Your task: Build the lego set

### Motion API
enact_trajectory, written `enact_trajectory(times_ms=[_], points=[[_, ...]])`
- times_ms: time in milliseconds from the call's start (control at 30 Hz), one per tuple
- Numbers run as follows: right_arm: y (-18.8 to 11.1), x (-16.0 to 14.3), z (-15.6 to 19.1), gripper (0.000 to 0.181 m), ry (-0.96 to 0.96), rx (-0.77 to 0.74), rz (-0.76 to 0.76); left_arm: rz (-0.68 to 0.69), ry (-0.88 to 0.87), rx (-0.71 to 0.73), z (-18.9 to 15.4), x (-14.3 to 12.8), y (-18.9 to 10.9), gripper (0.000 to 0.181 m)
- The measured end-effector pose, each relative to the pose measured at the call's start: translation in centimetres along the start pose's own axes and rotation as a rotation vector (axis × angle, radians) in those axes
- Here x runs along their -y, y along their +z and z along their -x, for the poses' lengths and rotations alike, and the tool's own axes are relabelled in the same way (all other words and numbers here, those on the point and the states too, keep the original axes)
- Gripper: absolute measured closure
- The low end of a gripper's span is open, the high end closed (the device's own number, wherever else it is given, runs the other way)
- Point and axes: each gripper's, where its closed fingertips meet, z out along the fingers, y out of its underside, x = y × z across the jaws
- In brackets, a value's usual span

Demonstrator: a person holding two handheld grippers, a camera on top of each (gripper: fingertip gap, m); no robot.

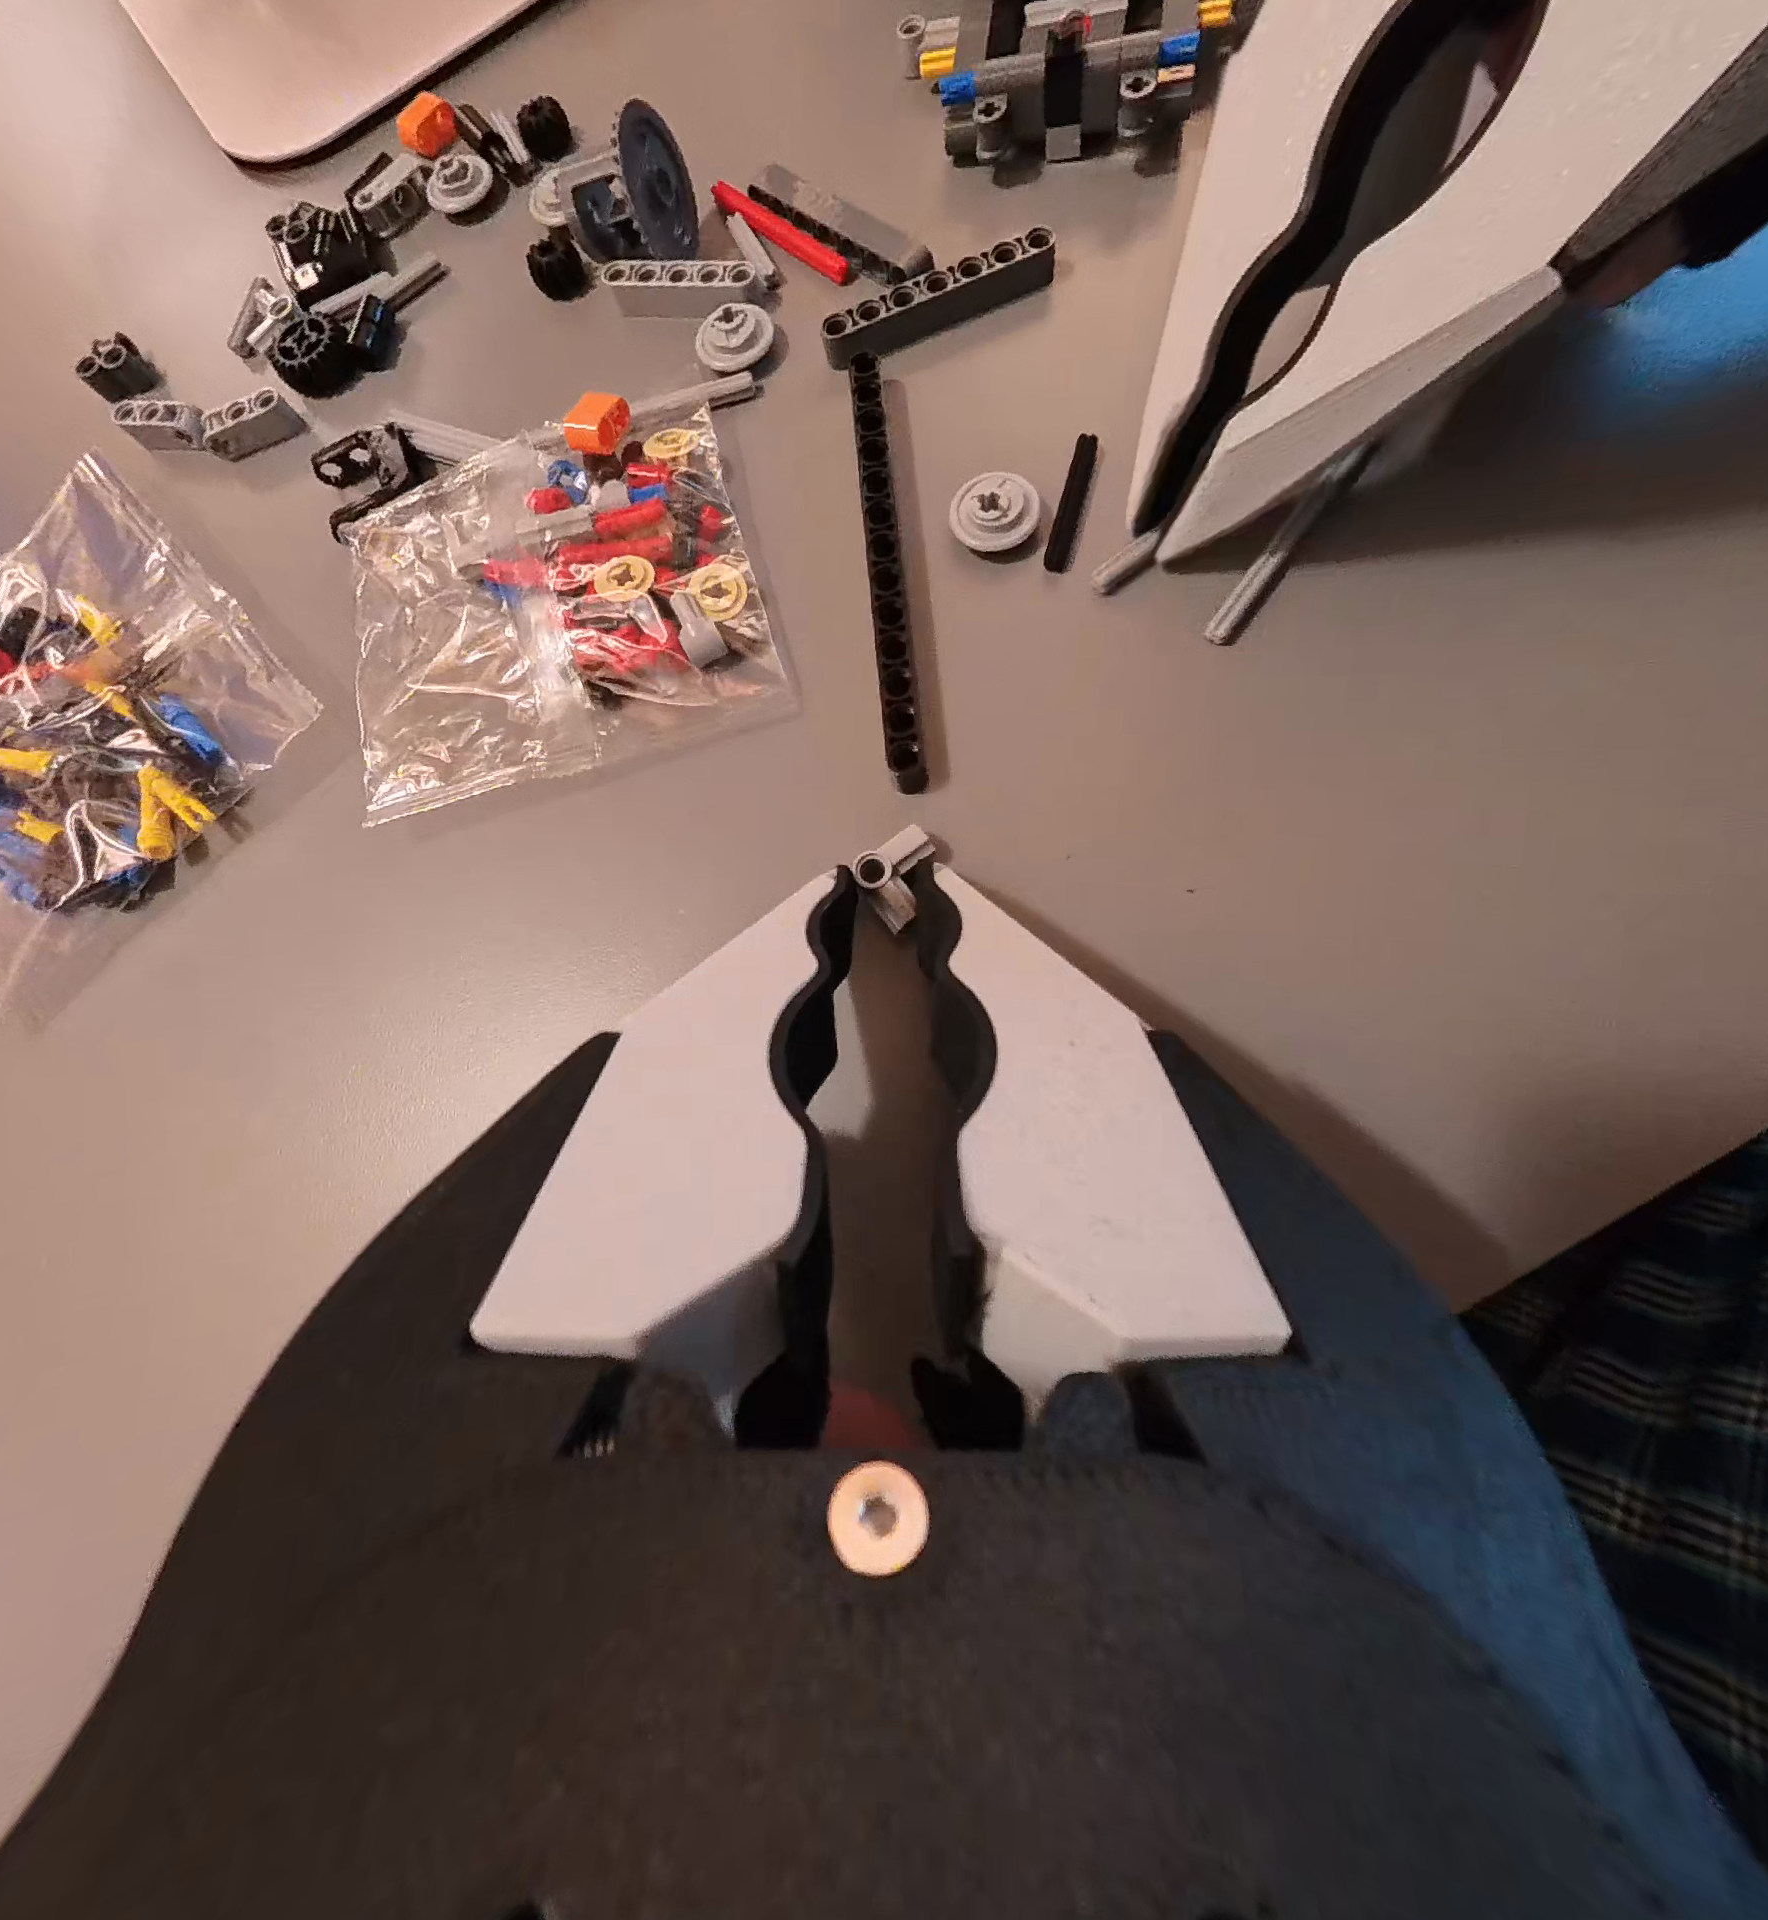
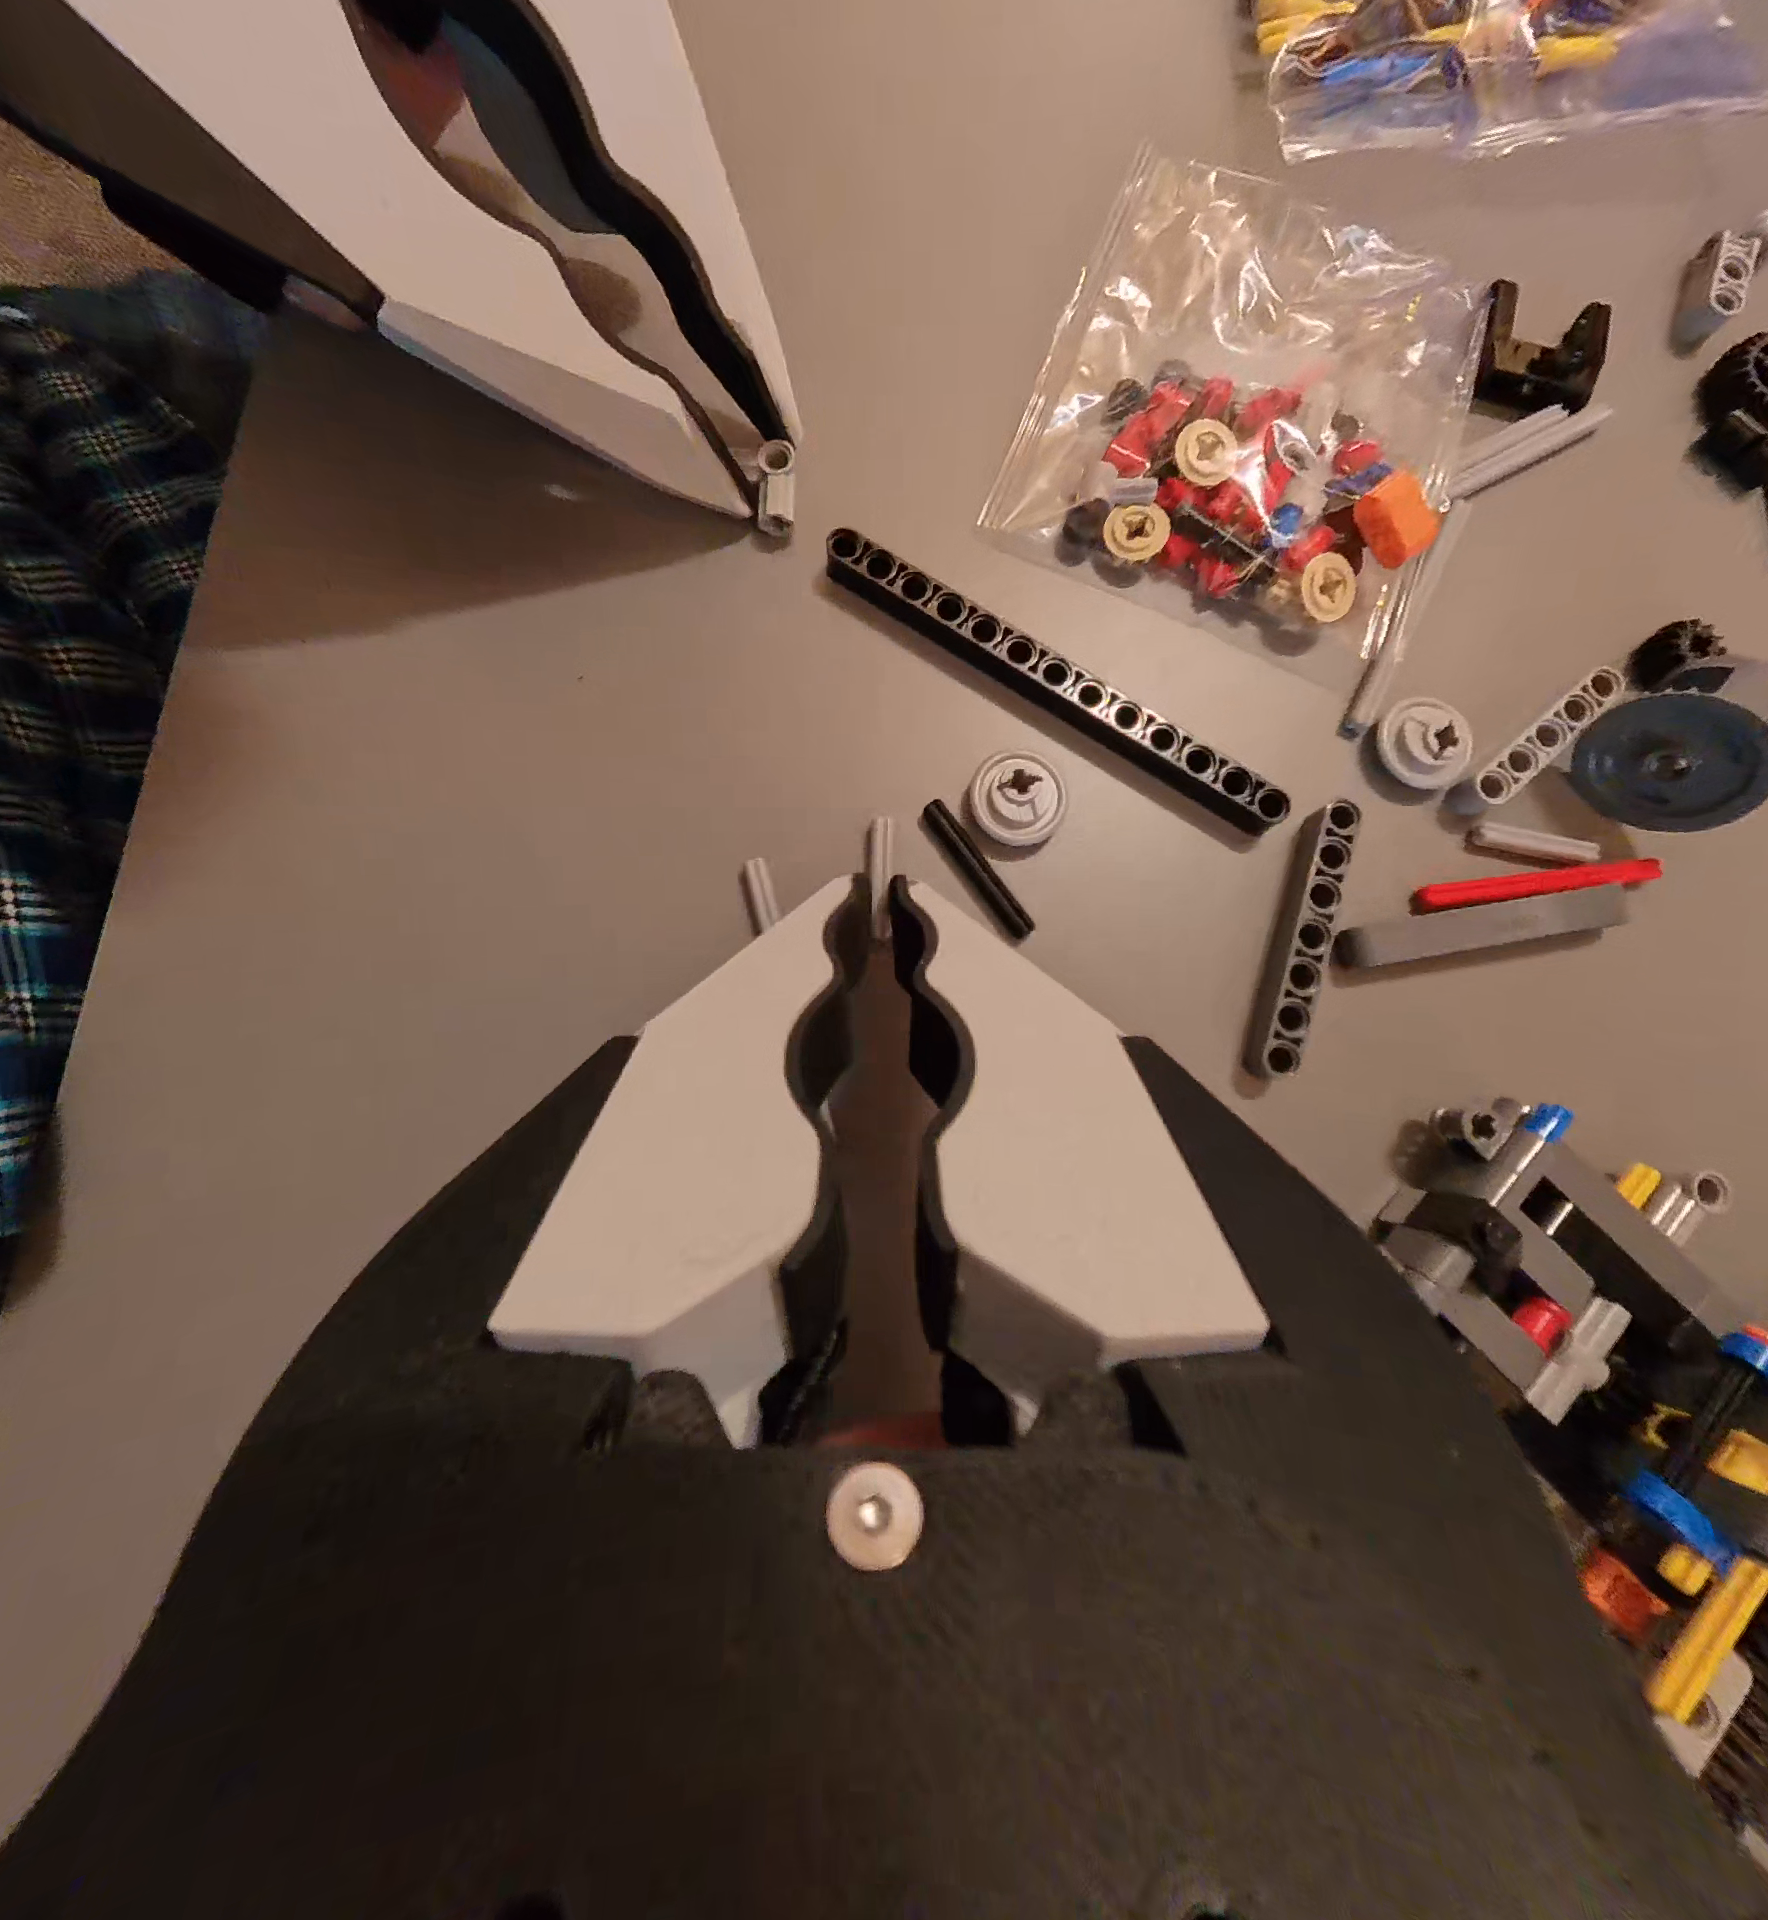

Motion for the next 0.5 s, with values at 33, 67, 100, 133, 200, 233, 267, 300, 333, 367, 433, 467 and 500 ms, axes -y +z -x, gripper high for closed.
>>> enact_trajectory(times_ms=[33,67,100,133,200,233,267,300,333,367,433,467,500], points=[[0.1,0.2,0.1,0.181,0.006,0.004,-0.008,0.0,-0.006,0.005,0.0,0.0,0.0,0.172],[0.2,0.3,0.2,0.181,0.014,0.009,-0.017,0.002,-0.017,0.008,0.1,0.0,0.0,0.172],[0.3,0.7,0.2,0.181,0.017,0.0,-0.031,0.002,-0.028,0.01,0.0,0.0,0.0,0.172],[0.4,1.1,0.5,0.181,0.021,0.006,-0.046,-0.001,-0.029,0.009,0.0,0.0,0.0,0.172],[0.8,2.0,1.1,0.181,0.025,0.011,-0.065,-0.003,-0.017,0.012,-0.3,0.0,0.0,0.172],[1.1,2.3,1.4,0.181,0.021,0.019,-0.066,-0.005,-0.014,0.011,-0.4,0.1,0.0,0.172],[1.5,2.7,1.9,0.181,0.016,0.03,-0.066,-0.005,-0.011,0.011,-0.5,0.1,0.0,0.172],[1.8,3.0,2.1,0.181,0.011,0.031,-0.062,-0.005,-0.011,0.01,-0.6,0.1,0.0,0.172],[2.2,3.2,2.3,0.181,0.004,0.033,-0.054,-0.005,-0.013,0.009,-0.7,0.1,0.0,0.172],[2.5,3.3,2.5,0.181,-0.007,0.038,-0.046,-0.005,-0.014,0.007,-0.7,0.2,0.0,0.172],[3.0,3.6,2.5,0.181,-0.006,0.039,-0.042,-0.006,-0.015,0.005,-0.8,0.2,0.0,0.172],[3.1,3.7,2.5,0.181,-0.003,0.041,-0.039,-0.006,-0.016,0.004,-0.8,0.2,0.0,0.172],[3.2,3.8,2.5,0.181,-0.003,0.037,-0.038,-0.006,-0.019,0.002,-0.8,0.2,0.0,0.172]])
